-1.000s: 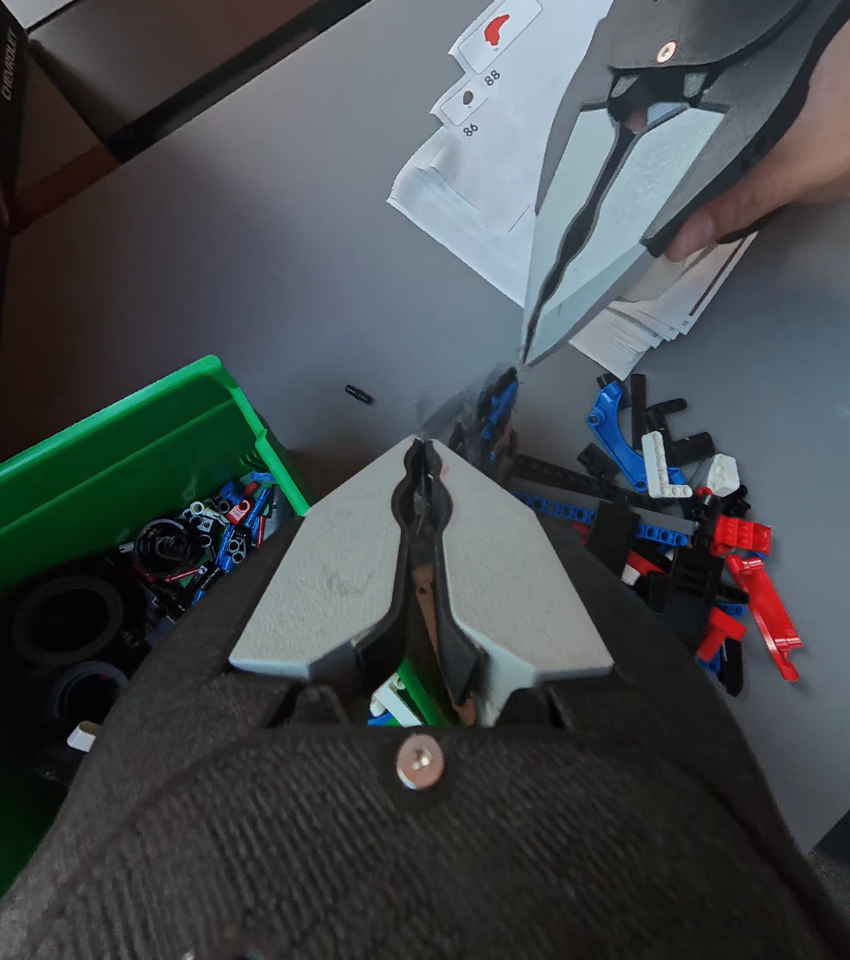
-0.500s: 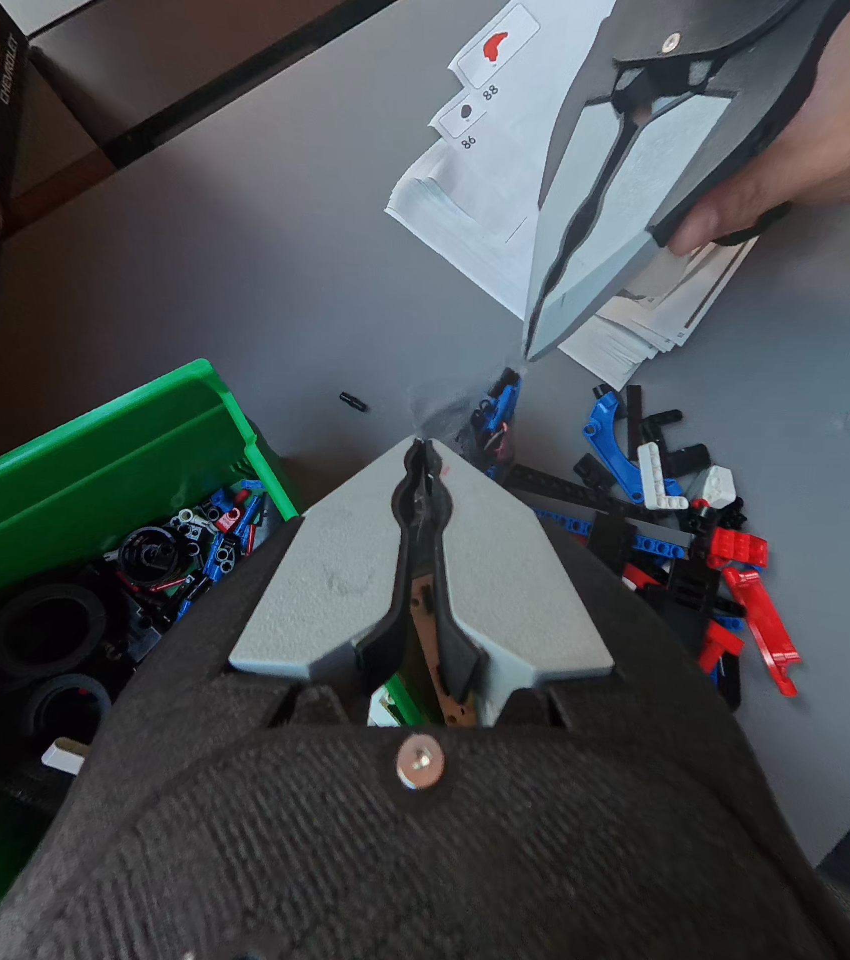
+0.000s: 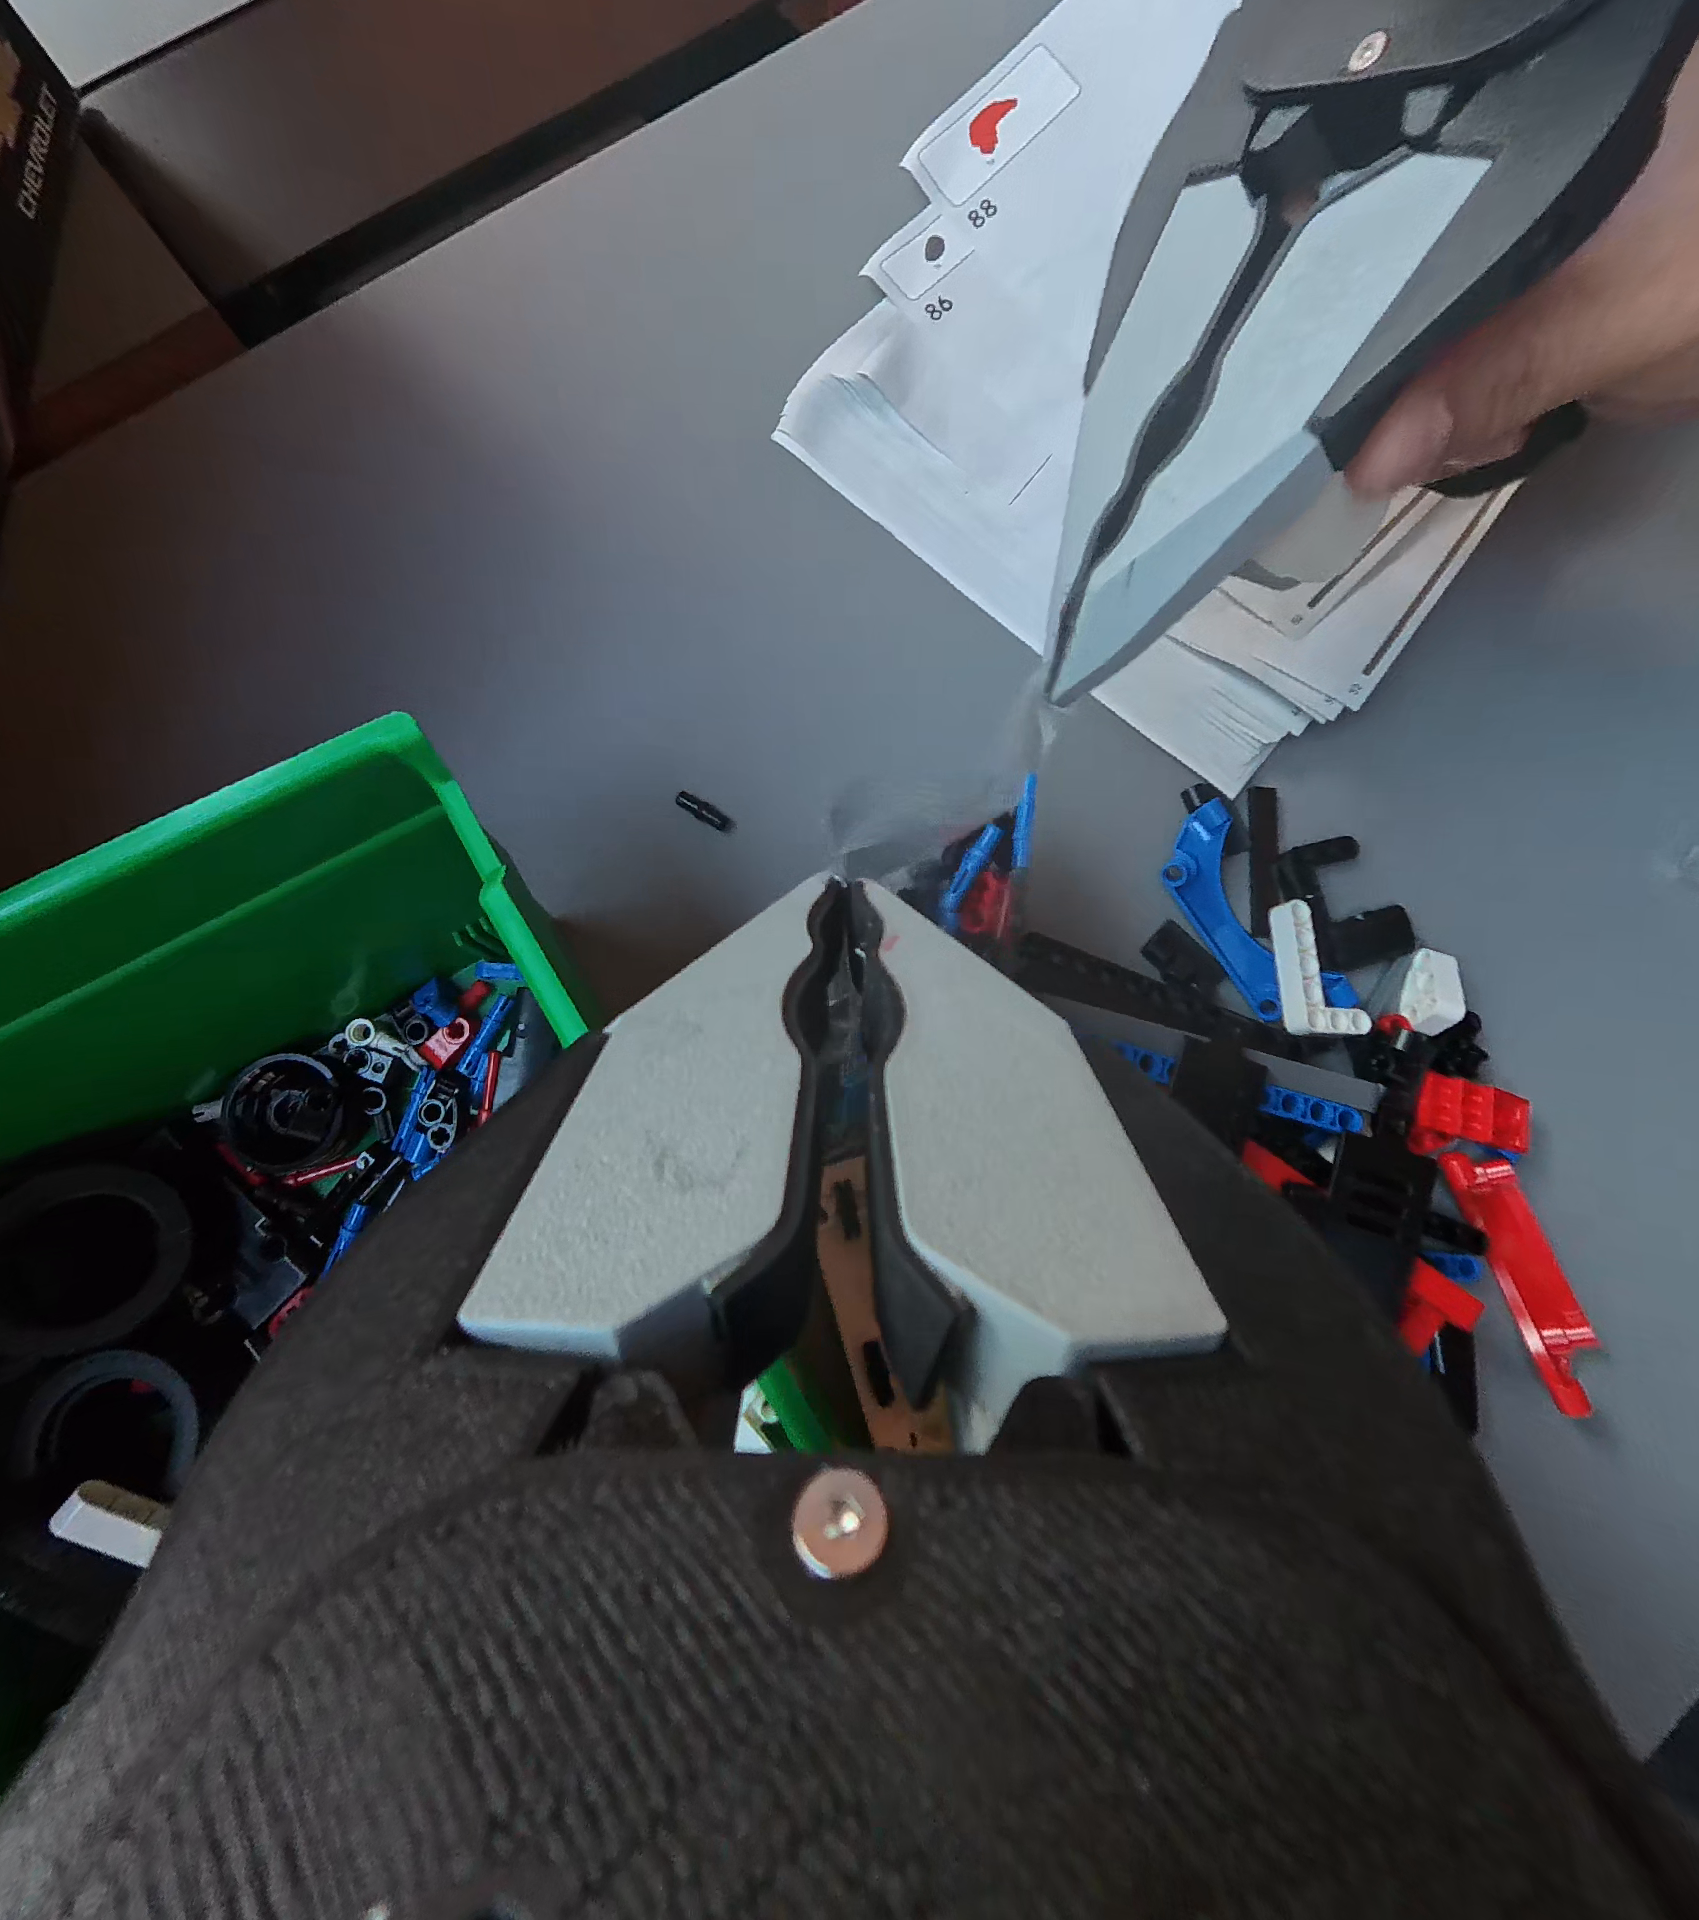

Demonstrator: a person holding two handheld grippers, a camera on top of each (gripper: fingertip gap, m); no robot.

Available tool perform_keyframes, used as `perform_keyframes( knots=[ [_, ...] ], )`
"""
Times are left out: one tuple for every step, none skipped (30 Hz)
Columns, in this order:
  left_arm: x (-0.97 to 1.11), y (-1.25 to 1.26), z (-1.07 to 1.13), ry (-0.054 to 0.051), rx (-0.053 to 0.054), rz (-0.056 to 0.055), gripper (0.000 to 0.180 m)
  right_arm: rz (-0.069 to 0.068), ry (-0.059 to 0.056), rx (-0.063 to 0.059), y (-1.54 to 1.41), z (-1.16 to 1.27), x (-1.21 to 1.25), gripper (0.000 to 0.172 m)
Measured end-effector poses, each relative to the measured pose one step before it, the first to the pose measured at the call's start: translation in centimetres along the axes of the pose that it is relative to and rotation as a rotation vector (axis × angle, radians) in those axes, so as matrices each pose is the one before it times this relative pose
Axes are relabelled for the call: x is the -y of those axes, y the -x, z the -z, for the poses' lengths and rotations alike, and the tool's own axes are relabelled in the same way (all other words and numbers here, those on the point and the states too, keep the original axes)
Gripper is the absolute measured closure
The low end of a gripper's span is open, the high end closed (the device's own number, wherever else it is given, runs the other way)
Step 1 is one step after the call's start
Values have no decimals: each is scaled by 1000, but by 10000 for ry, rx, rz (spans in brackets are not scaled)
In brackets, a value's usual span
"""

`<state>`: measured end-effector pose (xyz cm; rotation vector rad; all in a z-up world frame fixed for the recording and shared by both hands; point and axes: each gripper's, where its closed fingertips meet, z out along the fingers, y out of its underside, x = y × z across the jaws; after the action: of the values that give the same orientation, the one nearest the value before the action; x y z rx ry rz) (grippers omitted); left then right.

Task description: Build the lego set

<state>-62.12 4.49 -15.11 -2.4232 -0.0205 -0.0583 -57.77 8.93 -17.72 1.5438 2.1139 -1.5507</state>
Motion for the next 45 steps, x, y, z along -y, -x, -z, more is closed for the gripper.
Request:
perform_keyframes(
  knots=[
    [-35, 76, -16, 11, 57, -36, 180, -78, 276, 49, -24, -165, -428, 172],
    [19, -10, 1, -9, -8, -3, 180, 218, 176, -233, -282, 51, -252, 172],
    [86, -13, 38, -39, 2, 19, 180, 246, -242, -137, 15, 254, 394, 172],
    [133, 14, 56, -75, 17, -7, 180, -78, -303, 194, 293, 230, 530, 172],
    [94, 60, 55, -55, 38, 1, 180, -185, -23, 209, 159, 10, 74, 172],
    [-10, -5, 9, 2, -8, 19, 180, -3, 413, -139, -319, -200, -559, 172],
    [-3, -58, -22, -2, -34, 31, 180, 252, 213, -334, -427, 21, -201, 172],
    [-17, 6, -24, -2, 15, 8, 180, 119, -227, -52, -16, 253, 456, 172],
    [24, -25, -29, -38, -1, -7, 180, -168, -347, 305, 429, 259, 641, 172],
    [-22, -53, -54, -13, -21, 9, 180, -179, -30, 199, 138, -12, 98, 172],
    [-126, 13, -65, 52, 19, -2, 180, 63, 429, -233, -429, -204, -638, 172],
    [3, -57, -23, -18, -7, -16, 180, 273, 197, -340, -337, -35, -221, 172],
    [55, -72, 26, -42, -18, -6, 180, 73, -283, 21, 82, 253, 468, 172],
    [105, -36, 50, -69, 0, 4, 180, -198, -407, 351, 420, 272, 656, 172],
    [38, 14, 59, -18, 11, 13, 180, -183, 26, 204, 128, -41, -79, 172],
    [-67, 45, 48, 48, 27, 3, 180, 66, 470, -232, -392, -149, -805, 172],
    [83, -81, 77, -53, -42, 12, 180, 295, 166, -343, -250, 75, -309, 172],
    [131, -70, 104, -83, -13, 24, 180, 59, -336, 118, 394, 355, 440, 172],
    [114, -71, 101, -76, -3, 2, 180, -158, -417, 391, 639, 383, 653, 172],
    [5, -61, 45, -15, -15, 11, 180, -68, 79, 89, 98, -3, -257, 172],
    [-134, -20, -41, 65, 15, -6, 180, 141, 642, -363, -560, -330, -1080, 172],
    [-77, -60, -54, 19, -2, -27, 180, 298, 428, -426, -347, -279, -593, 172],
    [13, -32, -45, -41, 10, -1, 180, 145, -205, -100, 84, 106, 382, 172],
    [4, -22, -52, -33, 1, 22, 180, -151, -505, 230, 400, 387, 877, 172],
    [12, -39, -47, -47, -31, 55, 180, -219, -304, 269, 292, 173, 485, 172],
    [-117, 71, -66, 46, 35, 34, 180, -103, 255, -13, -129, -214, -440, 172],
    [-115, 40, -45, 47, 32, 0, 180, 162, 454, -319, -395, -187, -760, 172],
    [84, -76, 22, -57, -23, -11, 180, 240, 31, -271, -193, 77, -62, 172],
    [132, -27, 68, -73, 14, -40, 180, -41, -405, 134, 275, 383, 652, 172],
    [112, -19, 62, -72, 3, -28, 180, -223, -381, 295, 339, 308, 654, 172],
    [14, 33, 24, 11, 3, 27, 180, -159, 101, 82, -55, -81, -180, 172],
    [-43, 14, 0, 48, -12, 42, 180, 89, 519, -261, -390, -283, -815, 172],
    [70, -51, 17, -26, -22, -4, 180, 303, 192, -323, -185, -15, -255, 172],
    [68, 23, 19, -31, 45, -46, 180, 102, -353, 15, 330, 515, 561, 172],
    [59, -35, 14, -29, 4, -29, 180, -170, -437, 268, 368, 345, 773, 172],
    [-39, -2, -9, 28, -1, 1, 180, -197, 2, 164, 59, -43, -5, 172],
    [-88, 34, -22, 59, 19, 6, 180, 11, 554, -186, -391, -323, -839, 172],
    [8, -61, 12, -12, -31, -3, 180, 292, 351, -401, -398, -157, -545, 172],
    [50, -45, 18, -43, -2, -26, 180, 143, -224, -118, 36, 290, 382, 172],
    [32, 11, 29, -29, 13, -20, 180, -189, -507, 305, 410, 444, 860, 172],
    [-25, 34, 8, 9, -3, 31, 180, -240, -163, 249, 170, 87, 255, 172],
    [-73, 43, -5, 39, -13, 44, 180, 0, 449, -140, -305, -291, -740, 172],
    [26, -33, 2, -18, -30, 17, 180, 268, 371, -356, -362, -175, -590, 172],
    [59, 13, 22, -38, 24, -16, 180, 147, -217, -81, 94, 195, 320, 172],
    [20, 13, 3, -15, 18, -26, 180, -165, -492, 274, 358, 364, 792, 172]
  ],
)
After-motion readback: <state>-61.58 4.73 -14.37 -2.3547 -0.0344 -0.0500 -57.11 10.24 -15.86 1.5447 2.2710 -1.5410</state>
